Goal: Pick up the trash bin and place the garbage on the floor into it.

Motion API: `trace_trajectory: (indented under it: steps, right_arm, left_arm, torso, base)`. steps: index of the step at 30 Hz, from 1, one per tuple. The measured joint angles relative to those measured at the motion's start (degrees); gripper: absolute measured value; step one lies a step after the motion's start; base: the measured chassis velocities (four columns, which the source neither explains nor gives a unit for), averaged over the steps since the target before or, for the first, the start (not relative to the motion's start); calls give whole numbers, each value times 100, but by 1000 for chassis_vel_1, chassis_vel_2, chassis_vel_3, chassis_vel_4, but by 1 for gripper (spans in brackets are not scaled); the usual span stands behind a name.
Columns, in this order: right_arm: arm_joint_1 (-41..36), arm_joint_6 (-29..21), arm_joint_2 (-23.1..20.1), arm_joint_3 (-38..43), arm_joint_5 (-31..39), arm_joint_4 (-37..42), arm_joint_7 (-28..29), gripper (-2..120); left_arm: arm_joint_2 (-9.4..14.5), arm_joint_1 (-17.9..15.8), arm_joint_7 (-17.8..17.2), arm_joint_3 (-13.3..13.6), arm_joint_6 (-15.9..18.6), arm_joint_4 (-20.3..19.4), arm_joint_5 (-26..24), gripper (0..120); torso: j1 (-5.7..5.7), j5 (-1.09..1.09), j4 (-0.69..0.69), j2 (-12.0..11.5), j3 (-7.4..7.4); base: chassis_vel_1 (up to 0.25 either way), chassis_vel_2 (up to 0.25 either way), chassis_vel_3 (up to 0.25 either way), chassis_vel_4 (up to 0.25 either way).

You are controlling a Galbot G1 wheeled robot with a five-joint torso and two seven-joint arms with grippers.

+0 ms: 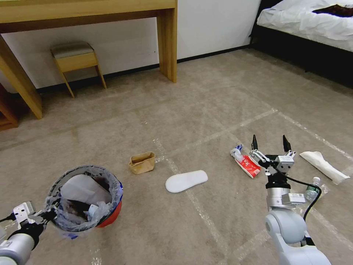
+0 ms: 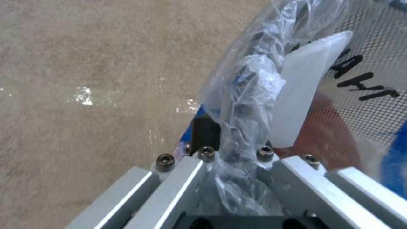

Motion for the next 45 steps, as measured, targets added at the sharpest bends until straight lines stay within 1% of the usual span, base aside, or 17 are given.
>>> trace_trajectory:
  steps: [9, 18, 29, 45]
  right_arm:
    - [9, 8, 0, -13, 1, 0, 1, 100]
    - [15, 24, -3, -20, 6, -9, 8, 100]
    - [13, 60, -13, -35, 24, 19, 6, 100]
    - [-24, 53, -45, -8, 26, 83, -20, 100]
  left_arm:
    - [24, -3, -89, -72, 33, 43, 16, 1]
    - [48, -6, -124, -115, 96, 22, -41, 1]
    - [90, 9, -159, -205, 131, -43, -148, 1]
    - [97, 17, -160, -241, 136, -67, -182, 1]
  torso:
    - [1, 0, 1, 0, 1]
    - [1, 0, 0, 0, 1]
    - [0, 0, 1, 0, 0]
    - [0, 0, 0, 0, 0]
  base:
    - [-85, 109, 87, -91]
    - [-66, 55, 59, -61]
    - [0, 0, 0, 0]
    - [0, 0, 0, 0]
